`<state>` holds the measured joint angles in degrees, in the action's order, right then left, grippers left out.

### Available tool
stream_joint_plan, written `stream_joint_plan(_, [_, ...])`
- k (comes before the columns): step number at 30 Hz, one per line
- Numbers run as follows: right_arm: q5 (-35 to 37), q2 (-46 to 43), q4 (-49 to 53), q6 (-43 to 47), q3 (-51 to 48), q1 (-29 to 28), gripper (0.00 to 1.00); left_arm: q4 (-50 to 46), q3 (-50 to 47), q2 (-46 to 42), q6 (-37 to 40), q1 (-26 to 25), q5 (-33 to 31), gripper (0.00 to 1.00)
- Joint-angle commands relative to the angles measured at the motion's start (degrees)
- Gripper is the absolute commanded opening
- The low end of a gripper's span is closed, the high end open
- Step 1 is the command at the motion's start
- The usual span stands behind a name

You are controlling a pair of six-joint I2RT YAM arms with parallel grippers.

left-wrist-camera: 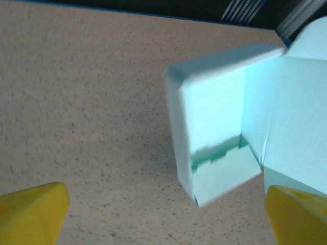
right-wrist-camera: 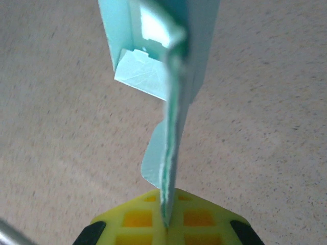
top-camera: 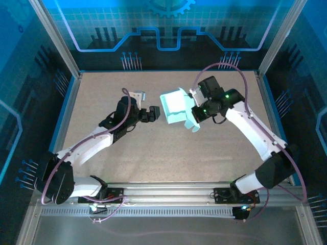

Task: Fold the paper box

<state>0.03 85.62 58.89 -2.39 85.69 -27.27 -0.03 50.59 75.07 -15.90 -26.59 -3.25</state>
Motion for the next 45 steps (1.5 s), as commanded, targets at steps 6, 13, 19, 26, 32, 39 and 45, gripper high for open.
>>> stream_joint_plan(6, [-2.43, 8.19, 18.63, 12.02, 9.59, 0.37, 0.0, -12.98, 6.45, 3.5, 17.88, -1.13, 1.8, 0.99])
stream_joint_plan(13, [0.75, 16.15, 22.93, 13.02, 17.68, -0.24, 0.19, -14.47, 8.83, 7.68, 16.11, -1.14, 5.34, 0.99])
stream_joint_plan(19, [2.71, 16.34, 18.36, 9.32, 21.76, -0.17, 0.59, -16.02, 12.24, 11.79, 15.54, -1.15, 6.07, 0.99])
stream_joint_plan(26, [1.48, 2.37, 1.1, 3.38, 10.03, 1.05, 0.87, -18.41, 17.18, 18.01, 16.73, -0.66, 9.02, 0.88])
stream_joint_plan(32, [-0.38, -12.2, -12.72, 0.01, -7.34, 2.91, 0.87, -22.46, 22.3, 25.13, 19.29, 0.63, 10.91, 0.82])
stream_joint_plan(39, [-3.62, -22.53, -19.47, -2.41, -21.38, 3.54, 0.86, -24.31, 26.48, 32.61, 21.72, 0.66, 9.03, 0.62])
stream_joint_plan(45, [-4.6, -24.13, -24.07, -5.37, -26.43, 3.53, 0.86, -23.22, 27.64, 36.19, 20.79, 0.68, 11.36, 0.48])
